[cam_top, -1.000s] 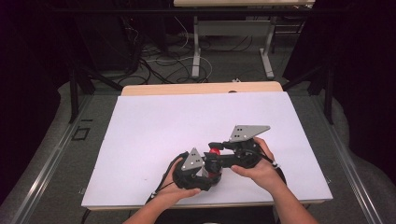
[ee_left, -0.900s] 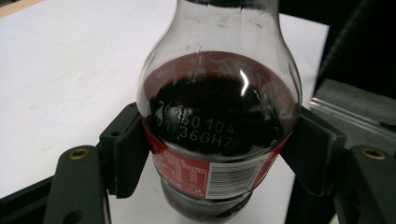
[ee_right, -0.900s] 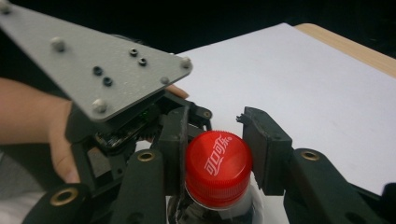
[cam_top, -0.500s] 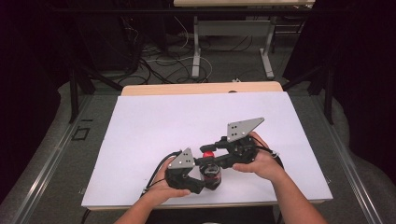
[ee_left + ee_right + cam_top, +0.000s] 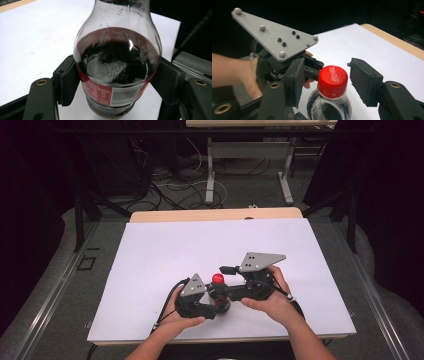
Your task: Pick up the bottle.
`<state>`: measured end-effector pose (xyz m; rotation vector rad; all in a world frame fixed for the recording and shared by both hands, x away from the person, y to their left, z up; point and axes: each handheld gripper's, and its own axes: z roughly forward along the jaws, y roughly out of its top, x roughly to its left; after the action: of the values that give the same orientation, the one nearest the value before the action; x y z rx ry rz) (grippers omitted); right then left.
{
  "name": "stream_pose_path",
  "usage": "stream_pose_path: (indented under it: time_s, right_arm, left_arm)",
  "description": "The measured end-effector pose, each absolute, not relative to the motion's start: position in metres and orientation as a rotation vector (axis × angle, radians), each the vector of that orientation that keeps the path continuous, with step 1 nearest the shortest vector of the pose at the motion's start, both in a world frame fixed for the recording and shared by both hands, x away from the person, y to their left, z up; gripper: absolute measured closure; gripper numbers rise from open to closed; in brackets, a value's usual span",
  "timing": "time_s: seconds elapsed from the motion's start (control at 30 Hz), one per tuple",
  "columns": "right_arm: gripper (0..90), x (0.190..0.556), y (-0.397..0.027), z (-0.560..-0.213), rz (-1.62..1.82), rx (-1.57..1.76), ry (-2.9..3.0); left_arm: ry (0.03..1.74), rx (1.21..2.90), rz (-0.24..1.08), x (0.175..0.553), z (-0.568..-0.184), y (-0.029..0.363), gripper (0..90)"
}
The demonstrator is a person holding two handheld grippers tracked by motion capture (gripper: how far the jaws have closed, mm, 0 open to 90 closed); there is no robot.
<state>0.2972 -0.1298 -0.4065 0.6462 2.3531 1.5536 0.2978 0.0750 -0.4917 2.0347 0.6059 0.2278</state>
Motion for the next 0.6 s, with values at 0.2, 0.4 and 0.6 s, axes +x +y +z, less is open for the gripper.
stream_pose_path:
  time_s: [0.2, 0.4, 0.6]
  right_arm:
    - [47.8, 0.288, -0.117, -0.408, 1.497, 0.810, 2.257]
    - [51.8, 0.284, -0.113, -0.419, 1.511, 0.937, 2.150]
    - [57.1, 0.279, -0.108, -0.425, 1.478, 1.001, 2.096]
  left_arm:
    - [0.664, 2.021, 0.280, 0.295, -0.492, 0.072, 30.3]
    - [0.673, 2.028, 0.296, 0.293, -0.491, 0.070, 30.3]
    - [0.676, 2.034, 0.320, 0.292, -0.492, 0.068, 30.4]
